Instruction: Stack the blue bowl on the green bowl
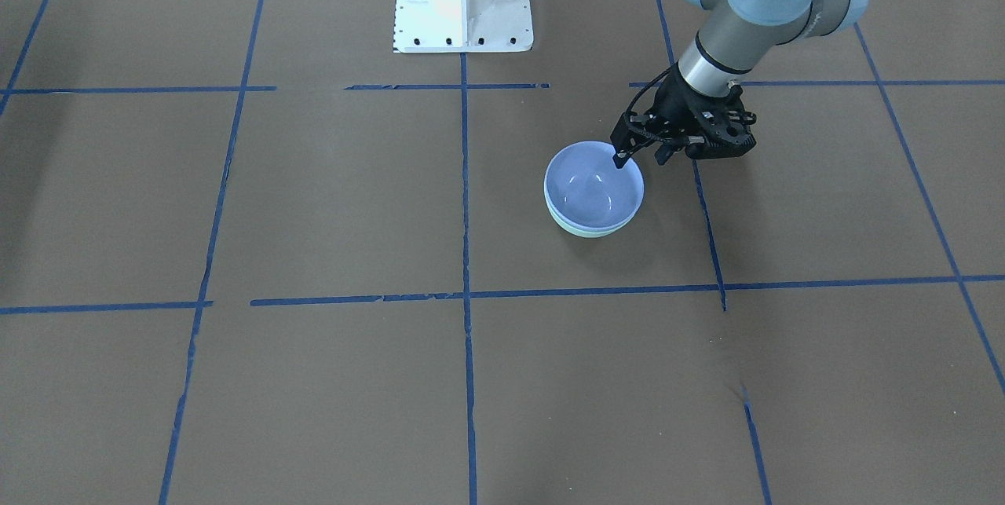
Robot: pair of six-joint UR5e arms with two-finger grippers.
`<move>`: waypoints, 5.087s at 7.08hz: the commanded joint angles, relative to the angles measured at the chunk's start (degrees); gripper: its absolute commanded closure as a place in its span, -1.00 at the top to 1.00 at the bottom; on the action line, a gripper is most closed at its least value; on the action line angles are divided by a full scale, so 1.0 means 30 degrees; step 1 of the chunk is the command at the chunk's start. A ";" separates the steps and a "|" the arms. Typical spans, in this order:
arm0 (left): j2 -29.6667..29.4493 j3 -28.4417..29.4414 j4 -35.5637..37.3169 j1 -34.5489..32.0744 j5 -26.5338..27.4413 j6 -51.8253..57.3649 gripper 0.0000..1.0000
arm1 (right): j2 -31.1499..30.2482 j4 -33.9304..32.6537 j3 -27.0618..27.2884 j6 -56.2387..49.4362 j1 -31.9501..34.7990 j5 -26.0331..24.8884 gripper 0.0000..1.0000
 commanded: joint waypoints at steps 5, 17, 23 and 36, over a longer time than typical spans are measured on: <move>0.1191 -0.2415 0.2964 -0.5641 -0.0413 1.1195 1.00 | 0.0000 -0.0019 0.0000 0.0000 0.0000 0.0023 1.00; 0.6965 0.4701 0.6810 -1.6378 -0.5160 2.8360 1.00 | 0.0000 0.0010 0.0000 0.0000 0.0000 -0.0006 1.00; 0.7610 0.4790 0.6725 -1.6935 -0.5190 2.8448 1.00 | 0.0000 0.0009 0.0000 0.0000 0.0000 -0.0006 1.00; 0.7346 0.4761 0.6696 -1.7082 -0.5161 2.8419 1.00 | 0.0000 0.0010 0.0000 0.0000 0.0000 -0.0006 1.00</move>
